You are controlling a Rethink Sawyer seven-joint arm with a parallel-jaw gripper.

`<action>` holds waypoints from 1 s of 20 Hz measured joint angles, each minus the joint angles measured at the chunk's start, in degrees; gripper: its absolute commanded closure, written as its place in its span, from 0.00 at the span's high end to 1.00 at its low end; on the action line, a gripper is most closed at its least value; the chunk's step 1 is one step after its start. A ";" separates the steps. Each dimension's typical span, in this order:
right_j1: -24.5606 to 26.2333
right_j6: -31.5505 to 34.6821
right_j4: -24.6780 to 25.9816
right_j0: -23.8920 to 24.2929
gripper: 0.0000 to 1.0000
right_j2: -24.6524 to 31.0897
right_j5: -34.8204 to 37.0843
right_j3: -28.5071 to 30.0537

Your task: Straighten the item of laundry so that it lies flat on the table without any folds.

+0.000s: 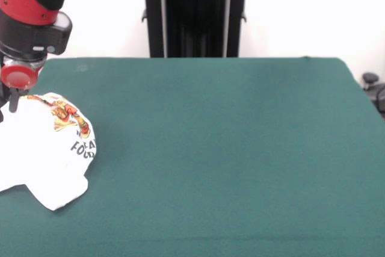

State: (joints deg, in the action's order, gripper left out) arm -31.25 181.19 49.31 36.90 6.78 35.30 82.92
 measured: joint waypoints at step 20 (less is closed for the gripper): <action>1.26 0.00 -9.80 6.26 1.00 0.19 -10.71 0.86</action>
State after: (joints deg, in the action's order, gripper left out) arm -30.00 181.19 39.52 43.16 6.97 24.59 83.78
